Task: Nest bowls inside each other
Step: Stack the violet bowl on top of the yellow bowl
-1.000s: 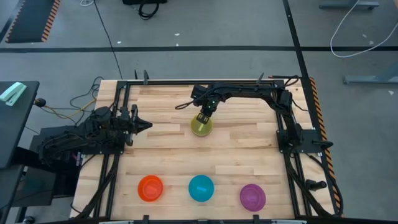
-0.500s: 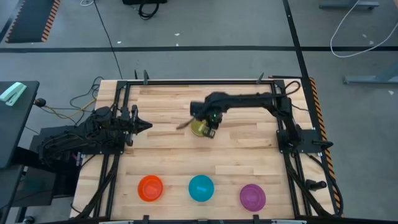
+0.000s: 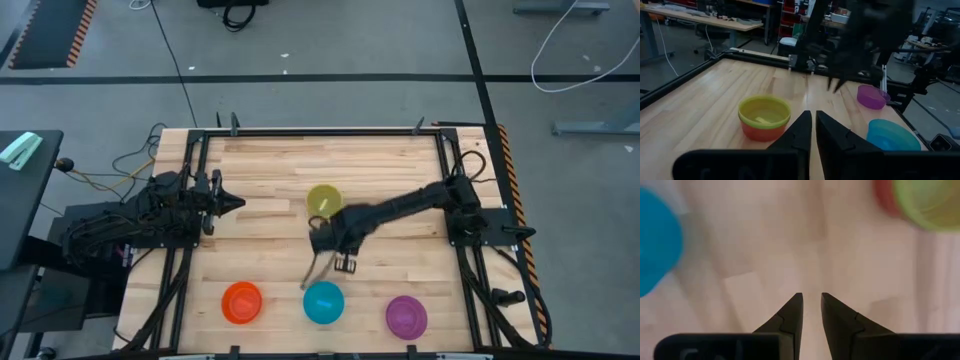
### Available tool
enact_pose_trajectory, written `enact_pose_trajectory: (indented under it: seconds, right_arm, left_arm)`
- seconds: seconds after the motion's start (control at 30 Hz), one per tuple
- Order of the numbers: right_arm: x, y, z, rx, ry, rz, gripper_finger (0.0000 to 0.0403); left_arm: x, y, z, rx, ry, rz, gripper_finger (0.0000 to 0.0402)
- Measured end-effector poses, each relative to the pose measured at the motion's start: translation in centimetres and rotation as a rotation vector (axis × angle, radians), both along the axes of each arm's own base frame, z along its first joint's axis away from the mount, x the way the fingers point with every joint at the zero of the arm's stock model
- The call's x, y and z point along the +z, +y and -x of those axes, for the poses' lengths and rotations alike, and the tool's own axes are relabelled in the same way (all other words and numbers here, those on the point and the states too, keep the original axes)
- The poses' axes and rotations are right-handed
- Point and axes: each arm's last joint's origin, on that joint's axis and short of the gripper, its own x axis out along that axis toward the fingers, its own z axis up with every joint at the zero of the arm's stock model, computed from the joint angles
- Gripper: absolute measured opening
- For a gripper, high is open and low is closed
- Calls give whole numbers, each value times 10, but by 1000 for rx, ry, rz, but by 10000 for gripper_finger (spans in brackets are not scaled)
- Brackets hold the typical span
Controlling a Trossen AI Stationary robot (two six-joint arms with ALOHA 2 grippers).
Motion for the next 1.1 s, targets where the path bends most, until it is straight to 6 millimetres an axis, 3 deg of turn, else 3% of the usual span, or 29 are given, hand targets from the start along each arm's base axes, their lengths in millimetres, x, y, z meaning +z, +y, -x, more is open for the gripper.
enact_pose_trajectory:
  seconds: [0.43,1.1]
  right_arm:
    - [0,96,37,-129,-41,5,77]
    - [0,187,109,-444,-61,-3,77]
  left_arm:
    - [0,0,0,0,2,0,39]
    - [-2,-6,-1,-74,16,32,34]
